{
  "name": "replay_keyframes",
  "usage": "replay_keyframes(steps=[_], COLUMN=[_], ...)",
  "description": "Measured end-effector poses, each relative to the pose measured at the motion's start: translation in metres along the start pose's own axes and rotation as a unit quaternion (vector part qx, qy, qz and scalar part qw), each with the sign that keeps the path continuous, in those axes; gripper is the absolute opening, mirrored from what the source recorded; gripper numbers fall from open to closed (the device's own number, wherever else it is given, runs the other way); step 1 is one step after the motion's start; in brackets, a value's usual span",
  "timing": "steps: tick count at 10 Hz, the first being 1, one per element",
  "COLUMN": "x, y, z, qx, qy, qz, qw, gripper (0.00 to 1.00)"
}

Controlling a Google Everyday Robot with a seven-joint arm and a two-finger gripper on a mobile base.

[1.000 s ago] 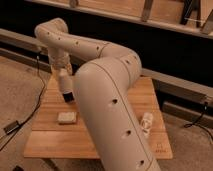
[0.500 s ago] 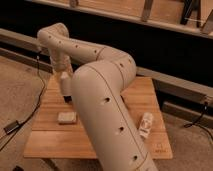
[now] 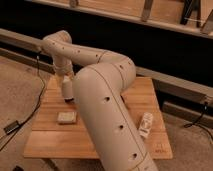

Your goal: Place the ceramic cup over the eraser

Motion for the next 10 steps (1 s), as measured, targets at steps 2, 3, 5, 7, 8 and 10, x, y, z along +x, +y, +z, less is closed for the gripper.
replay_keyframes(steps=[2, 3, 5, 7, 8, 10], x=[0.000, 0.001, 0.002, 0.004, 0.004, 0.004], y=[0.000, 0.001, 0.004, 0.008, 0.008, 0.010], z=[0.013, 0.022, 0.033, 0.046, 0.050, 0.053], qx=[-0.003, -0.005, -0.010, -0.014, -0.014, -0.014], qy=[-0.001, -0.001, 0.000, 0.002, 0.002, 0.001], qz=[-0.005, -0.009, -0.013, -0.020, -0.023, -0.026], qw=[1.0000, 0.9999, 0.9999, 0.9997, 0.9996, 0.9996], gripper=[0.00, 0.00, 0.00, 0.12, 0.22, 0.44])
